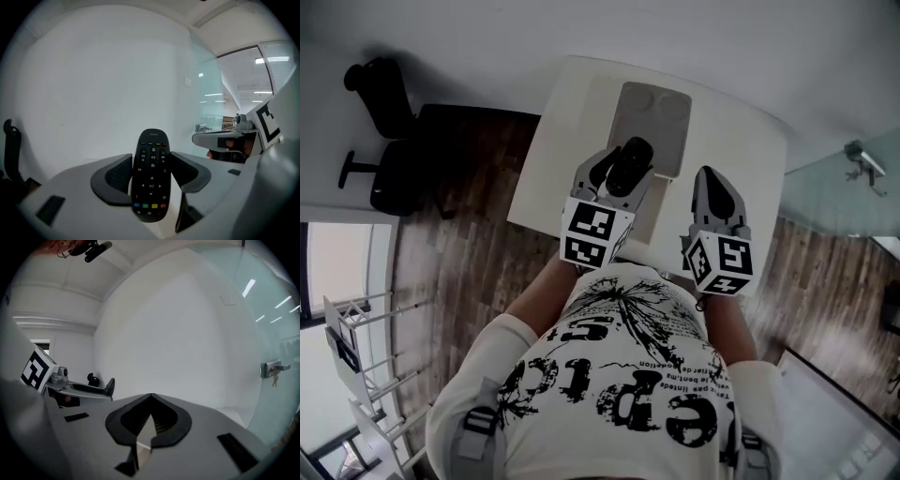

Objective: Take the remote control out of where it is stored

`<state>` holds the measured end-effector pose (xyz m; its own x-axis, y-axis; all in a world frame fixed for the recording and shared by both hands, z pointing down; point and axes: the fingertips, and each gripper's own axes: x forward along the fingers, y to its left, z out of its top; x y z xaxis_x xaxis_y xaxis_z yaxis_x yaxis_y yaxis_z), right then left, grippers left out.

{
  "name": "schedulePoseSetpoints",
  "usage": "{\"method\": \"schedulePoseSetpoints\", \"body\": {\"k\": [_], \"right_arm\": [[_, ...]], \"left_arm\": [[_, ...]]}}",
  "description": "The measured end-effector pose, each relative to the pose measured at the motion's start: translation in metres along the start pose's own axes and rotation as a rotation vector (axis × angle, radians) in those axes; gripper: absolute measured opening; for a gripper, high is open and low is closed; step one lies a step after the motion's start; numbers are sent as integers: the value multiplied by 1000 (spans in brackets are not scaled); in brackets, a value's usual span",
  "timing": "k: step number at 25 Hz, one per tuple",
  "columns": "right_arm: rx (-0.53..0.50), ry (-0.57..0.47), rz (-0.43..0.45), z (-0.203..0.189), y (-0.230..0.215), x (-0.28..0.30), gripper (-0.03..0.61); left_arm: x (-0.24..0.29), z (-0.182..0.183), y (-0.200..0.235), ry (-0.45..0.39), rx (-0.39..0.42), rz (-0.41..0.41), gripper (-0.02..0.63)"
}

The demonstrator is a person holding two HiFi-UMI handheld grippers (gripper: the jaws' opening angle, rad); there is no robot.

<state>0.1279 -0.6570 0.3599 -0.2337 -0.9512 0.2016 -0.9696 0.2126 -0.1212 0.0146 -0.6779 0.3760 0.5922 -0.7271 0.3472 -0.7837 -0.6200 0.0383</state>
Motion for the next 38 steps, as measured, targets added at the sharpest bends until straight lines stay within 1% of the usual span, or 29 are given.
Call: {"method": "schedulePoseSetpoints", "body": {"k": [4, 7, 10, 13, 18, 23, 29, 38], "right_arm": [[-19, -37, 11, 13, 7, -1, -6], [-38, -72, 29, 23, 15, -4, -6], [-60, -95, 61, 29, 23, -9, -6], [-80, -100, 58, 31, 23, -12, -6], [-82, -81, 53, 28, 20, -14, -6], [-82, -60, 72, 19, 24, -13, -6], [-32, -51, 71, 16, 17, -14, -6], [-19, -42, 69, 12, 13, -15, -6]], "left_arm": [[-15, 28, -2, -105, -10, 42, 266], [-25, 44, -3, -167, -24, 69, 265], [-31, 51, -5, -206, -22, 87, 265], [-33, 54, -5, -231, -23, 99, 265], [-27, 47, -9, -201, -27, 74, 265], [-22, 43, -12, -203, -28, 70, 265], [-19, 38, -19, -182, -22, 58, 265], [-18, 37, -23, -169, -24, 54, 265]]}}
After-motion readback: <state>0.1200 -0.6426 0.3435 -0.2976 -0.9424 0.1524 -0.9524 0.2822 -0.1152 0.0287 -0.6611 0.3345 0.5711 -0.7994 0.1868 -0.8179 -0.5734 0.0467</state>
